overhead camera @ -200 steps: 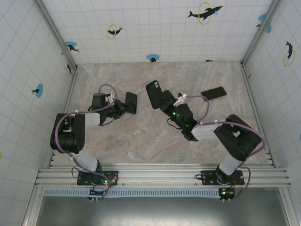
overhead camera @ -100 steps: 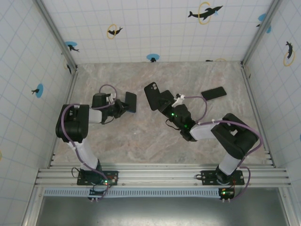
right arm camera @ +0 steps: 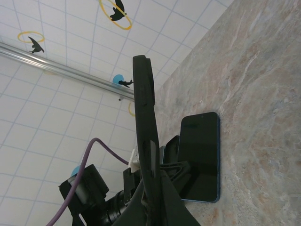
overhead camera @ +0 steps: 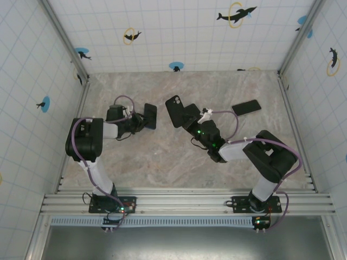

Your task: Take the phone out of the phone case

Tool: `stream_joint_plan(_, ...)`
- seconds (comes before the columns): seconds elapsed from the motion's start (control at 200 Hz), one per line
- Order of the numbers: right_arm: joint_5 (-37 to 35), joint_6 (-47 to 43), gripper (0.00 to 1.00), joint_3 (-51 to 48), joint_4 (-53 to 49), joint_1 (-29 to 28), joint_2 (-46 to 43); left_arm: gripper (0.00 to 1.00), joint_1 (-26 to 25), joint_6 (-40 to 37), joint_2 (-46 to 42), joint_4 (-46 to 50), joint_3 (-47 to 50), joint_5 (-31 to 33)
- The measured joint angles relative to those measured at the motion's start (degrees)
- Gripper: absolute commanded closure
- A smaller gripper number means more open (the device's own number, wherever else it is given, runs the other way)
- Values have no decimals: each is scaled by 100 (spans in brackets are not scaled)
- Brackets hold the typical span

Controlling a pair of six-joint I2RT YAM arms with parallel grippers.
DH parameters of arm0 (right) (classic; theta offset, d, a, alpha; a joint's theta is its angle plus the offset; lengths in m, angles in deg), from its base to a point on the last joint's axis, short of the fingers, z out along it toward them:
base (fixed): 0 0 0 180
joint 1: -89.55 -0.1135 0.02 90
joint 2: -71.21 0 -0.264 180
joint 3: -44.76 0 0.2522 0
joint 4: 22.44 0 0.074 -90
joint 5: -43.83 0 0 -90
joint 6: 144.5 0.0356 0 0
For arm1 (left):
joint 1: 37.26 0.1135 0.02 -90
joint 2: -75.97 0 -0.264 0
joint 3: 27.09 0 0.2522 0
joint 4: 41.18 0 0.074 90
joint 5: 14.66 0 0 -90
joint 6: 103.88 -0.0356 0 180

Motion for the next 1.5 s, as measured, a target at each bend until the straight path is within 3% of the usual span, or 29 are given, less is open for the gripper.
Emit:
stream_joint_plan(0.791,-103,-87,100,9,-136,-33,37,46,0,-667,-557,2194,-557,979)
stream_joint_plan(1.016,-356,-402,100,448,-321,-109,684,36,0,-866,-1102,2621,-868,1150)
stream_joint_plan(1.501,-1054,-734,99,1762,-444,-245,2330,26,-201,-977,-2446,3652,-870,1467)
